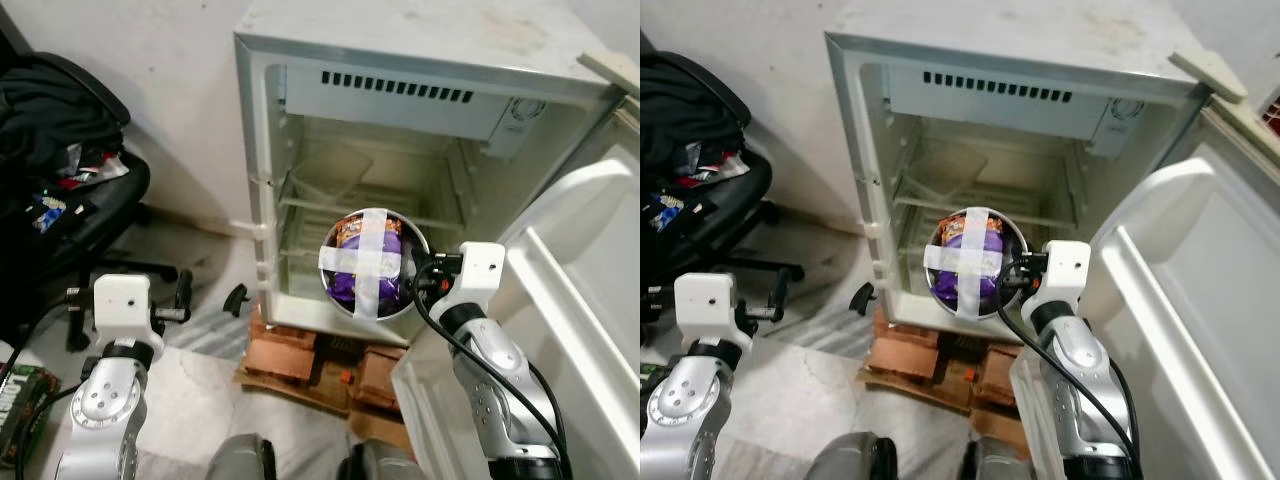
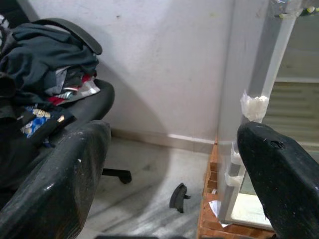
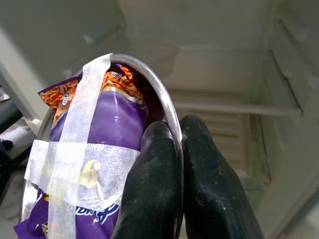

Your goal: Restocking fridge

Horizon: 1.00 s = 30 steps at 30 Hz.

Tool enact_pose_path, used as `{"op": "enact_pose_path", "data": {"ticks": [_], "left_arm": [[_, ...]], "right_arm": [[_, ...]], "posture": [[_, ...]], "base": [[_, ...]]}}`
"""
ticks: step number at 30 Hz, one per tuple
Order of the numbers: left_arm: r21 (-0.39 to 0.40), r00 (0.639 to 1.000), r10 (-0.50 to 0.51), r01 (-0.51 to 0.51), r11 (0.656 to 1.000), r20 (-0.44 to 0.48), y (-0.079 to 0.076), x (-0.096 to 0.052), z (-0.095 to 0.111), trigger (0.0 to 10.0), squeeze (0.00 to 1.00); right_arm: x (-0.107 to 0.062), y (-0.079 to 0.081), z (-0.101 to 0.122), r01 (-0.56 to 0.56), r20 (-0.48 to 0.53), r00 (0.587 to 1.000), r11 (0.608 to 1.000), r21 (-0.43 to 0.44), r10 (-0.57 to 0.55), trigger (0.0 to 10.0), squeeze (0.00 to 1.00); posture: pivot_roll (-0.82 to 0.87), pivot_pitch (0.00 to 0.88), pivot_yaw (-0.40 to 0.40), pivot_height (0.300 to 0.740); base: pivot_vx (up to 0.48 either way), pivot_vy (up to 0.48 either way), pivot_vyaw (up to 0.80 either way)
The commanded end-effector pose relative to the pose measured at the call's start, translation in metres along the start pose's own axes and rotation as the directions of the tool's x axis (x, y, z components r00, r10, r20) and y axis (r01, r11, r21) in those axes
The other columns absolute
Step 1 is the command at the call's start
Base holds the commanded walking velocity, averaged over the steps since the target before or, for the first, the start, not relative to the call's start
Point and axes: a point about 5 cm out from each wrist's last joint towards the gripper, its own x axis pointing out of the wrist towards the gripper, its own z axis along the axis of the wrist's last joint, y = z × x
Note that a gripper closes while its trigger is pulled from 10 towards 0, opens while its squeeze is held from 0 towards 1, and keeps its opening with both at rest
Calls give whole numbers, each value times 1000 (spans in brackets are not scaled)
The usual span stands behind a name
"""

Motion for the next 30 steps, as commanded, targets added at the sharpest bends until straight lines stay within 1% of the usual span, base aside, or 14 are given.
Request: {"op": "enact_pose_path", "data": {"ticks": [1, 6, 12, 17, 21, 25, 27, 30], "left_arm": [[-2, 999, -24, 24, 1000, -21, -5, -1, -4, 10000, 0], [-2, 999, -30, 30, 1000, -24, -5, -1, -4, 10000, 0], [0, 999, -43, 43, 999, -11, -5, 0, -3, 10000, 0], [16, 999, -37, 37, 999, 4, 0, 1, -1, 10000, 0], [11, 999, -40, 40, 999, 11, 4, 3, 0, 10000, 0], [4, 999, -33, 33, 999, 15, 5, 3, 0, 10000, 0], [0, 999, -32, 32, 999, 15, 5, 3, 0, 10000, 0], [-2, 999, -32, 32, 999, 12, 5, 2, -1, 10000, 0]], "right_arm": [[-2, -8, 2, 30, 15, 999, 999, -14, -30, 10000, 0], [-2, -9, 2, 37, 16, 999, 999, -13, -36, 10000, 0], [-3, -10, 0, 44, 14, 999, 999, -11, -44, 10000, 0], [-1, -10, 0, 46, 15, 999, 999, -10, -46, 10000, 0], [2, -11, 1, 59, 24, 998, 998, -12, -59, 10000, 0], [6, -13, 3, 98, 31, 995, 995, 7, -98, 10000, 0], [8, -15, 3, 130, 23, 991, 990, 48, -131, 10000, 0], [7, -15, 1, 145, 13, 989, 987, 73, -146, 10000, 0]], "posture": [[50, 85, -37, 740], [49, 87, -35, 740], [50, 90, -33, 740], [51, 91, -36, 740], [51, 92, -37, 740], [51, 94, -36, 740], [52, 95, -37, 740], [51, 95, -38, 740]], "base": [[0, 480, 0], [0, 349, 0], [0, 0, 0], [0, 0, 0], [0, 0, 0], [0, 0, 0], [0, 0, 0], [160, 0, -275]]}}
